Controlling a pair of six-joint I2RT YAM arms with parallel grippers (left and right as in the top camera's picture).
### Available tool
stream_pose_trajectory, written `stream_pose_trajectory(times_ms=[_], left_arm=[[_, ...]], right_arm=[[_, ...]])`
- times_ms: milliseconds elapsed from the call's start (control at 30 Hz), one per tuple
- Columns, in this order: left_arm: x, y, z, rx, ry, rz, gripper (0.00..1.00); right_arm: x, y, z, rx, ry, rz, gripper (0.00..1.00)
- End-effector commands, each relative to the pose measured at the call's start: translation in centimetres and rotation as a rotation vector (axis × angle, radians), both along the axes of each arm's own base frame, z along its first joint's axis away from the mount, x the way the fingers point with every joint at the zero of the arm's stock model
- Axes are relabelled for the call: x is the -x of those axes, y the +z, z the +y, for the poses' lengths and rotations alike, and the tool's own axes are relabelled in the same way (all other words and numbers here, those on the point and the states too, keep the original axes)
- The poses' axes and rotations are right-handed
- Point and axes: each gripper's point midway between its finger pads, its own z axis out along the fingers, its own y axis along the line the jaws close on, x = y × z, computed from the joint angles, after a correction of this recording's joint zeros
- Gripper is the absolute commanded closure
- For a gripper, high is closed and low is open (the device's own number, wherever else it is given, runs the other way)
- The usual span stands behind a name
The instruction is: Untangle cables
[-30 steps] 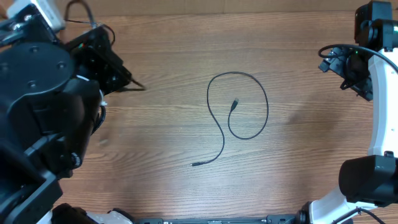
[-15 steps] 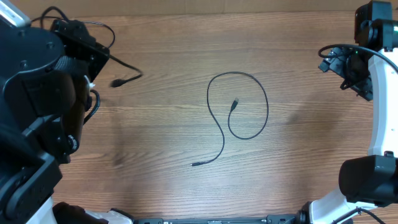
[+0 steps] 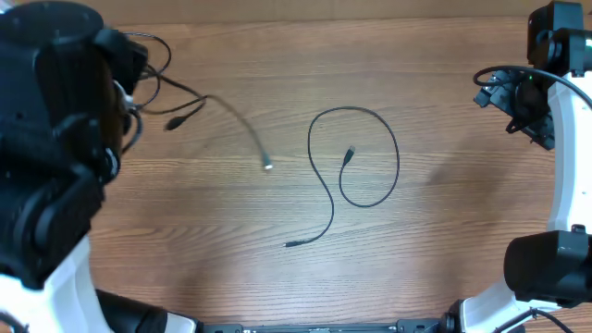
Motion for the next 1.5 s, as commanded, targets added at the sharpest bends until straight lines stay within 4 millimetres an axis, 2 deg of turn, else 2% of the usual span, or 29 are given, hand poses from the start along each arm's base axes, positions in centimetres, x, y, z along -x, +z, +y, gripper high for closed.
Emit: stream_pose_trajectory(times_ms=[0, 200, 367, 433, 467, 533, 667, 833, 867, 967, 1000, 1067, 1233, 1367, 1400, 1467], left_arm=[[-0.5, -1.7, 2.5, 0.056, 0.110, 0.050, 0.96], [-1.2, -5.2, 8.3, 0.066, 0.296, 0.185, 0.96], [-1.9, -7.3, 12.5, 0.114, 0.397, 0.243, 0.96], [-1.7, -7.9, 14.7, 0.116, 0.463, 0.261, 0.96], [-1.4, -8.6, 16.8, 0.115, 0.525, 0.279, 0.96], [-1.1, -9.2, 18.9, 0.102, 0.589, 0.299, 0.96], [-0.6, -9.4, 23.6, -0.034, 0.679, 0.353, 0.96], [0.4, -11.3, 27.6, -0.054, 0.794, 0.427, 0.96], [0.6, -12.4, 28.9, -0.053, 0.821, 0.462, 0.96], [0.8, -14.3, 31.0, -0.099, 0.841, 0.564, 0.96], [0.8, -14.9, 31.5, -0.108, 0.839, 0.592, 0.96], [0.0, -17.6, 32.7, -0.101, 0.802, 0.679, 0.96], [-2.0, -22.9, 34.1, -0.140, 0.652, 0.875, 0.96], [-3.4, -27.4, 33.7, -0.117, 0.511, 1.004, 0.96], [-3.6, -29.5, 33.3, -0.096, 0.460, 1.068, 0.96], [-3.5, -30.9, 32.9, -0.081, 0.435, 1.121, 0.96]], right_arm=[[0.2, 0.5, -0.3, 0.019, -0.002, -0.009, 0.00], [0.2, 0.5, -0.3, 0.019, -0.002, -0.009, 0.00], [0.2, 0.5, -0.3, 0.019, -0.002, -0.009, 0.00], [0.2, 0.5, -0.3, 0.019, -0.002, -0.009, 0.00], [0.2, 0.5, -0.3, 0.019, -0.002, -0.009, 0.00], [0.2, 0.5, -0.3, 0.019, -0.001, -0.009, 0.00], [0.2, 0.5, -0.3, 0.019, -0.002, -0.009, 0.00], [0.2, 0.5, -0.3, 0.019, -0.002, -0.009, 0.00], [0.2, 0.5, -0.3, 0.019, -0.002, -0.009, 0.00], [0.2, 0.5, -0.3, 0.019, -0.002, -0.009, 0.00], [0.2, 0.5, -0.3, 0.019, -0.002, -0.009, 0.00], [0.2, 0.5, -0.3, 0.019, -0.002, -0.009, 0.00], [0.2, 0.5, -0.3, 0.019, -0.002, -0.009, 0.00], [0.2, 0.5, -0.3, 0.019, -0.002, -0.009, 0.00], [0.2, 0.5, -0.3, 0.019, -0.002, -0.009, 0.00], [0.2, 0.5, -0.3, 0.019, -0.002, -0.009, 0.00]])
